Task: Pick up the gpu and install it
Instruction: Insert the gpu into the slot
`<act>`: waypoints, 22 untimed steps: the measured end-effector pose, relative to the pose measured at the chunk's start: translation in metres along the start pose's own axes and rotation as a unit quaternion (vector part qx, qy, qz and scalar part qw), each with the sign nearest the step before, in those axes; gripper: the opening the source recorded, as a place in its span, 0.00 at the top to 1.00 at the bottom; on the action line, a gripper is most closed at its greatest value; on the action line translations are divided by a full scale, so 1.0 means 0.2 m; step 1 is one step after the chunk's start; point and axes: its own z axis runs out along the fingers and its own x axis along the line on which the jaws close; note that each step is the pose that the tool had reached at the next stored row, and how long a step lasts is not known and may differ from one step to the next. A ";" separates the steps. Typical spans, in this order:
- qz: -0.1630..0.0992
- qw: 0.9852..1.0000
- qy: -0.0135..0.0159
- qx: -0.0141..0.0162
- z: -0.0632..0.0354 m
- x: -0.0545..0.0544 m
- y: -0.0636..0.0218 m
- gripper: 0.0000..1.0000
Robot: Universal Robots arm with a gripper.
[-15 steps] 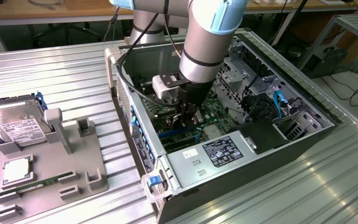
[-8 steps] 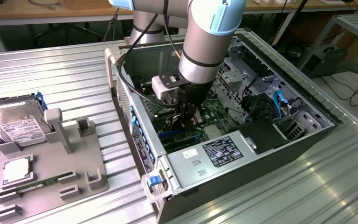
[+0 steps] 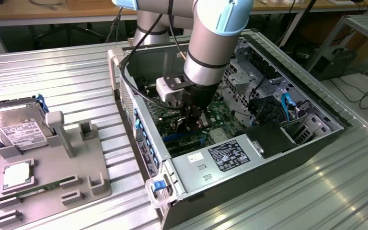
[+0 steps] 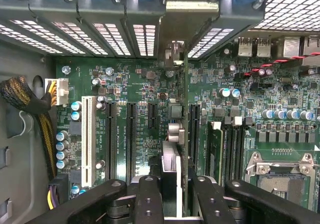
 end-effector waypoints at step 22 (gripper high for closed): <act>0.019 1.000 0.000 0.000 0.008 0.00 0.012 0.72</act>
